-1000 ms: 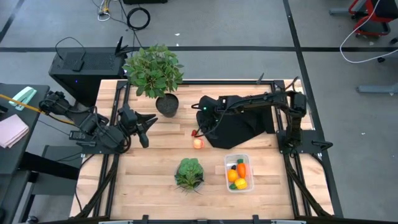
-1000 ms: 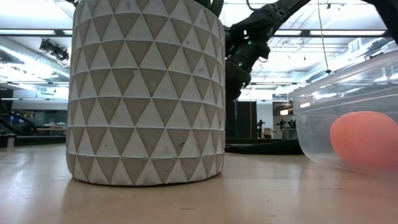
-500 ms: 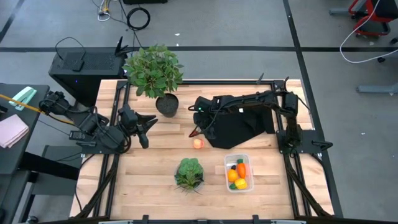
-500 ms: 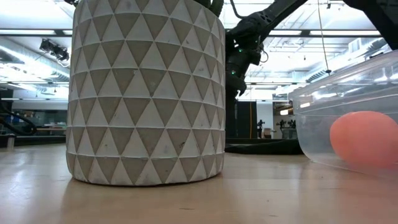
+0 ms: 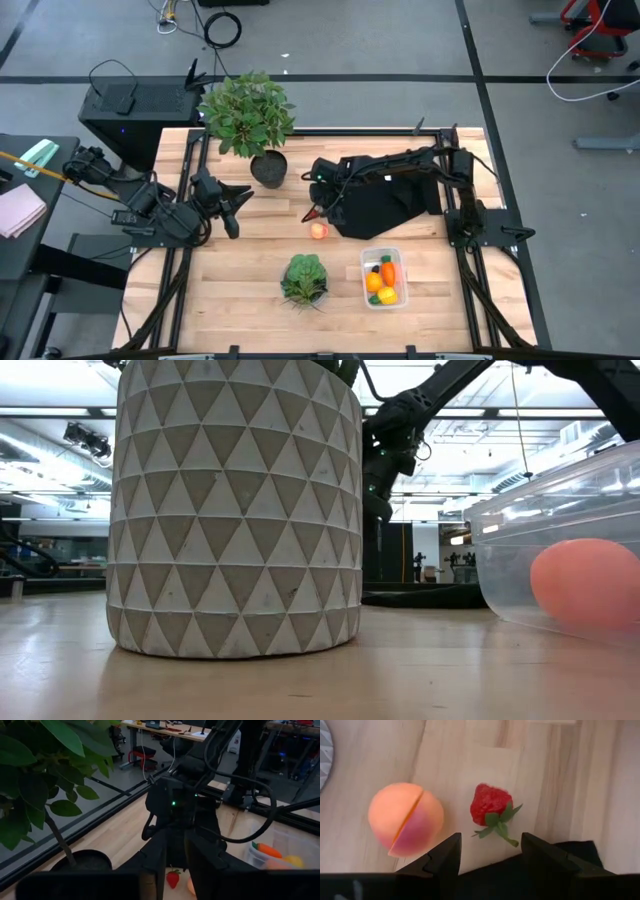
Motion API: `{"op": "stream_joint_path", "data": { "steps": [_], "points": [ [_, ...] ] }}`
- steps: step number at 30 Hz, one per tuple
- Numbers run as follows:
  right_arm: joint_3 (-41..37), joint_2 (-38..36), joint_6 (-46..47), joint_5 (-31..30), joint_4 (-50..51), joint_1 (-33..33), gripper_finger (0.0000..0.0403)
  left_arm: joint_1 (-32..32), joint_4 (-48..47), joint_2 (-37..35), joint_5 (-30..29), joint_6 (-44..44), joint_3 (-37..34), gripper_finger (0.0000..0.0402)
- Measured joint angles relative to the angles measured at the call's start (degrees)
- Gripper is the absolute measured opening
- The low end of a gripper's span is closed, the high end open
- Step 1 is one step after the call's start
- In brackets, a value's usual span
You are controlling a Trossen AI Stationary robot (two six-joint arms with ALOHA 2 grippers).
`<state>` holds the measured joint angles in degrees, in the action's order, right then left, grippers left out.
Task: Pick and placing Produce into tupperware
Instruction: Put the strawberry into the transparent bin
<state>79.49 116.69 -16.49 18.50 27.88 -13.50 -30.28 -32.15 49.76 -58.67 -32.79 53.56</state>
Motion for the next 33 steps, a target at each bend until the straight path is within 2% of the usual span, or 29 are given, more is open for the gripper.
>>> {"op": "stream_joint_path", "data": {
  "steps": [5, 17, 33],
  "points": [
    [0.0, -0.2, 0.0, 0.0, -0.8, 0.0, 0.0207, 0.0, 0.0, 0.0, 0.0, 0.0, 0.0, 0.0074],
    [0.0, -0.4, 0.4, 0.9, -1.0, -0.2, 0.0154, 0.0, 0.0, 0.0, 0.0, -0.1, 0.0, 0.0079],
    [0.0, -0.4, 0.5, 0.7, -0.9, -0.2, 0.015, 0.0, 0.0, 0.0, 0.0, -0.1, 0.0, 0.0077]
  ]
}}
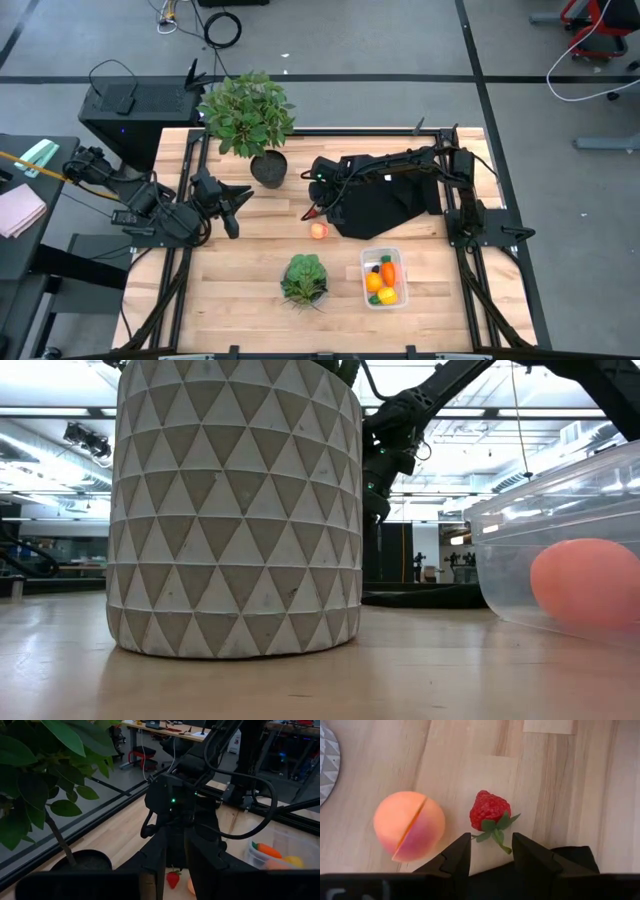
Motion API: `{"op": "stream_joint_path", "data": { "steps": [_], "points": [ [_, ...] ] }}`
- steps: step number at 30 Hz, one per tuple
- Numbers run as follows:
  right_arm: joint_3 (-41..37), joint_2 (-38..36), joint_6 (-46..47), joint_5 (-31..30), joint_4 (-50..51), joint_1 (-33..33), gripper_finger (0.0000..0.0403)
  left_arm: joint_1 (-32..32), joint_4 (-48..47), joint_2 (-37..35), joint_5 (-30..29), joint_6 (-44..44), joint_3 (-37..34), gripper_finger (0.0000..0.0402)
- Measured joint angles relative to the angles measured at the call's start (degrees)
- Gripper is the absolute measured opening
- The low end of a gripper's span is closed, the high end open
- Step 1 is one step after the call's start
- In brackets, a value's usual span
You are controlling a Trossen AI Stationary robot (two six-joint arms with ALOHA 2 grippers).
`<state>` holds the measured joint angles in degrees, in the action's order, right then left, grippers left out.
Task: Pick and placing Produce into tupperware
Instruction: Put the strawberry into the transparent bin
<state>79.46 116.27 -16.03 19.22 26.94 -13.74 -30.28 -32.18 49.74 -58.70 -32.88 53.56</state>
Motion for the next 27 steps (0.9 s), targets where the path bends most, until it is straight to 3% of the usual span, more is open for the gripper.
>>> {"op": "stream_joint_path", "data": {
  "steps": [16, 27],
  "points": [
    [0.0, 0.2, 0.0, -1.6, 0.0, 0.0, 0.0148, 0.0, 0.0, 0.0, 0.0, 0.0, 0.0, 0.0077],
    [0.0, 0.3, 0.0, -1.6, 0.0, 0.0, 0.0104, 0.0, 0.0, 0.0, 0.0, 0.0, 0.0, 0.0078]
  ]
}}
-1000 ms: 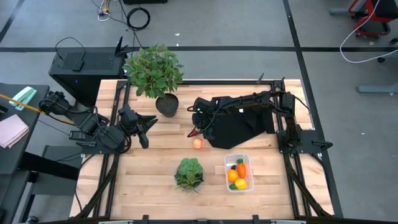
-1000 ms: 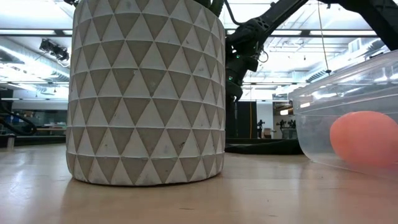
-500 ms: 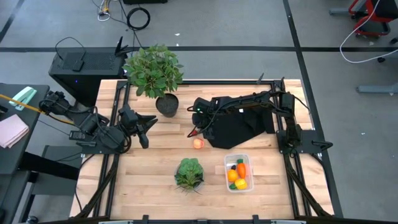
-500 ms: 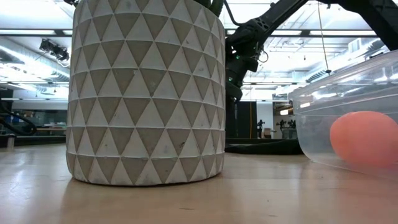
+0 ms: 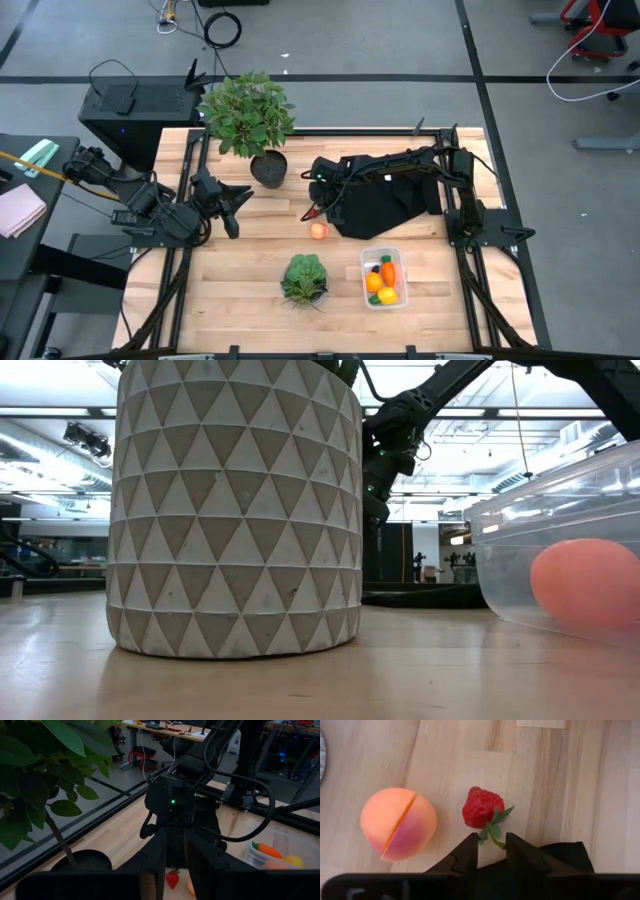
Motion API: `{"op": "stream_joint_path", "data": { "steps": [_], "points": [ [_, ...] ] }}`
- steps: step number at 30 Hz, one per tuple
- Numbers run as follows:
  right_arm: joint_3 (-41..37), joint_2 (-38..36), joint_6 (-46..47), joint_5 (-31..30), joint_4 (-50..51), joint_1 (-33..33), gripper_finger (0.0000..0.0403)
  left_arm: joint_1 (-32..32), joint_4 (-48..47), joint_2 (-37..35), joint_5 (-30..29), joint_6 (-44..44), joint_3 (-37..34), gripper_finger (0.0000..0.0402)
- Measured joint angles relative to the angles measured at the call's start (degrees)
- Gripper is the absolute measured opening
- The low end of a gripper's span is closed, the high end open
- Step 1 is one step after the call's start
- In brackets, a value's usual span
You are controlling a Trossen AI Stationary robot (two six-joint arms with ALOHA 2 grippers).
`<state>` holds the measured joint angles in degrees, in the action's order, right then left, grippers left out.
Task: Pick and placing Produce into tupperware
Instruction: Put the strawberry into the transparent bin
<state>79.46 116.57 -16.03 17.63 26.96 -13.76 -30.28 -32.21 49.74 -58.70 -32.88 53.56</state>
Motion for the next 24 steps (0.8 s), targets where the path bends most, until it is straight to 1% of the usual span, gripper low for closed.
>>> {"op": "stream_joint_path", "data": {
  "steps": [5, 12, 24],
  "points": [
    [0.0, 0.0, 0.8, 0.0, 0.0, 0.0, 0.0069, 0.0, 0.0, 0.0, 0.0, 0.0, 0.0, 0.0078],
    [0.0, 0.0, 1.5, 0.0, 0.0, 0.0, 0.0007, 0.0, 0.0, 0.0, 0.0, 0.0, 0.0, 0.0072],
    [0.0, 0.0, 4.9, 0.0, -0.1, 0.0, 0.0002, 0.0, 0.0, 0.0, 0.0, 0.0, 0.0, 0.008]
  ]
}}
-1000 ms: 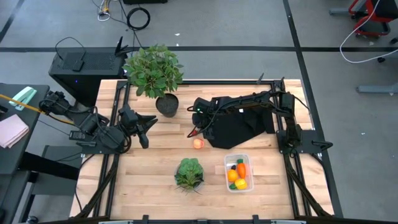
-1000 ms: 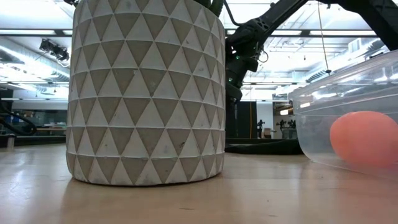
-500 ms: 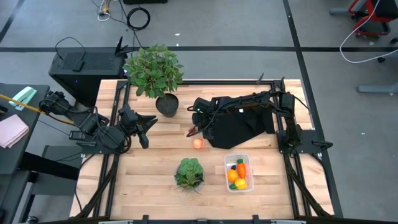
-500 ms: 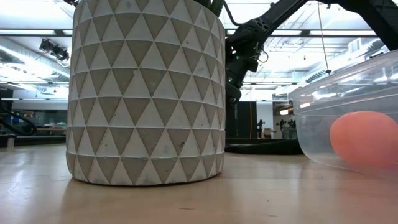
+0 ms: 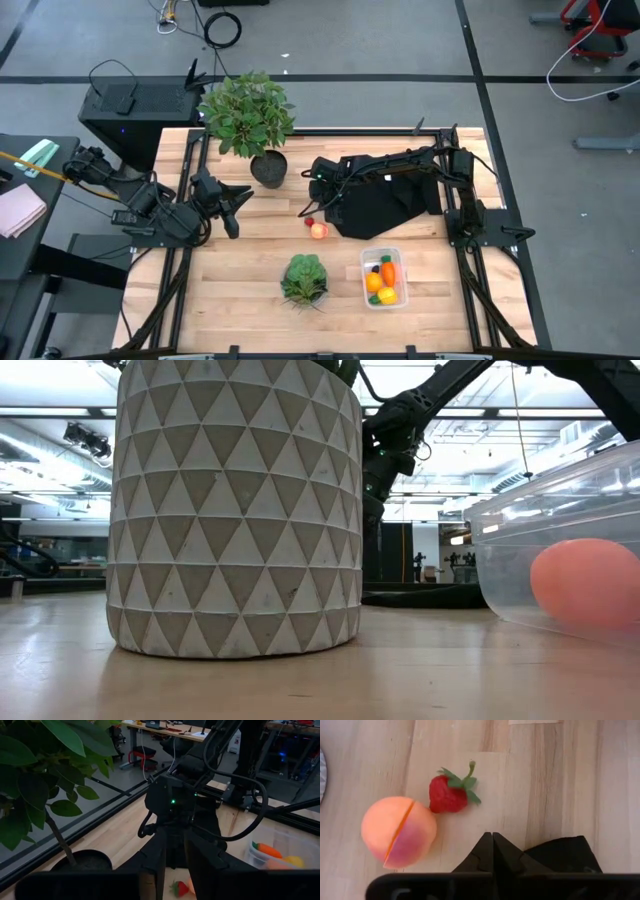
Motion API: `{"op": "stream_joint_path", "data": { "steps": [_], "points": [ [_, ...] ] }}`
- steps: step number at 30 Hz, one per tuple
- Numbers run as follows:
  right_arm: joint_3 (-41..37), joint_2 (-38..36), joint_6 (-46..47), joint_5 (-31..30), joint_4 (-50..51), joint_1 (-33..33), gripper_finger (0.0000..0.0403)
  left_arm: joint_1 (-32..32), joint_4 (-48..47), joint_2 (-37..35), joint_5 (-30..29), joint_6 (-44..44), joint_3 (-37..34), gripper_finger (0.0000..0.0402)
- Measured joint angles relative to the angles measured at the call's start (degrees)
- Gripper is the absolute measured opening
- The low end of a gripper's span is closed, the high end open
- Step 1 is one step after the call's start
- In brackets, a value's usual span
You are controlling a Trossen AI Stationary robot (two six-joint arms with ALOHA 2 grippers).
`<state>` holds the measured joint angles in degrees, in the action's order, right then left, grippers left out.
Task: Pick and placing Produce into tupperware
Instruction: Put the strawberry into the transparent bin
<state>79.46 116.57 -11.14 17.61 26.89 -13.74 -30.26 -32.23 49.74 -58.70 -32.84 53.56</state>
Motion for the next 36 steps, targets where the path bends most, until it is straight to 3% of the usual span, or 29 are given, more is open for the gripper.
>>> {"op": "stream_joint_path", "data": {
  "steps": [10, 19, 25, 36],
  "points": [
    [0.0, -0.2, 3.5, 2.6, -1.8, 2.0, 0.006, 0.0, 0.0, 0.0, 0.0, 0.0, 0.0, 0.0073],
    [0.0, -0.1, 2.6, -7.5, -3.0, 5.2, 0.0192, 0.0, 0.0, 0.0, 0.0, 0.1, 0.0, 0.0077],
    [0.0, 0.0, 6.5, -8.6, -3.0, 4.0, 0.0263, 0.0, -0.1, 0.0, 0.0, 0.1, 0.0, 0.0071],
    [0.0, 0.0, 13.0, -6.4, -4.7, 4.3, 0.0284, 0.0, -0.1, 0.0, 0.0, 0.1, 0.0, 0.0079]
  ]
}}
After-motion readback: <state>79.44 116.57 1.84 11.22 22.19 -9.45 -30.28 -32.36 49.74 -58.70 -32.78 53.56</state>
